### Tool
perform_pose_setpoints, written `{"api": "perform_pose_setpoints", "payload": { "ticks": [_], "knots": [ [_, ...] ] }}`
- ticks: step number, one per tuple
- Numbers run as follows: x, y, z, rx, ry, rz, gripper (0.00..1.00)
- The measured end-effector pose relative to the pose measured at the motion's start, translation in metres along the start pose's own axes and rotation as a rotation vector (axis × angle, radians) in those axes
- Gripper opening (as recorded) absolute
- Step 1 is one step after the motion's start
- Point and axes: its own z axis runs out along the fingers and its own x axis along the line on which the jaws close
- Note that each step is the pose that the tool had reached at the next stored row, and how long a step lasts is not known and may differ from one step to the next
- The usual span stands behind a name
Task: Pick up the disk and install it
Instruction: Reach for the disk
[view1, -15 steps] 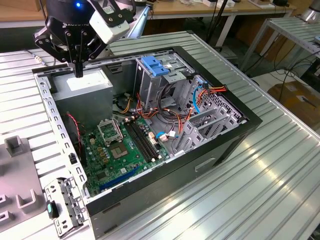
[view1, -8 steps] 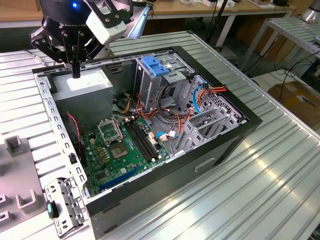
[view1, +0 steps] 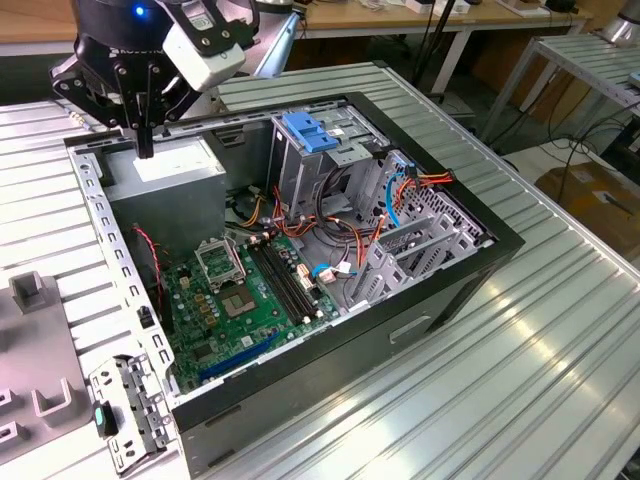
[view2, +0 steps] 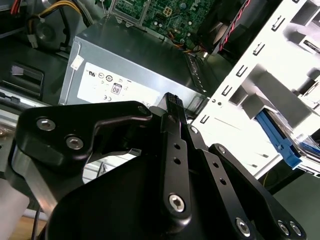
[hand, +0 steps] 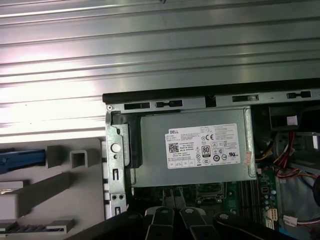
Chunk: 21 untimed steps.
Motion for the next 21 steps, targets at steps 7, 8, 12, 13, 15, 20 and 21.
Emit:
{"api": "perform_pose_setpoints", "payload": {
  "ticks": [7, 8, 12, 13, 15, 20, 21],
  "knots": [
    [0.0074, -0.0006, 0.0006, 0.0003, 0.0040, 0.000, 0.11],
    [0.0089, -0.0007, 0.0007, 0.0004, 0.0047, 0.000, 0.11],
    [0.0154, -0.0012, 0.0012, 0.0006, 0.0077, 0.000, 0.11],
    [0.0172, -0.0014, 0.0014, 0.0007, 0.0085, 0.000, 0.11],
    [0.0204, -0.0016, 0.0016, 0.0008, 0.0101, 0.001, 0.11],
    [0.0260, -0.0021, 0.0020, 0.0010, 0.0125, 0.001, 0.11],
    [0.0274, -0.0022, 0.0021, 0.0010, 0.0129, 0.001, 0.11]
  ]
}}
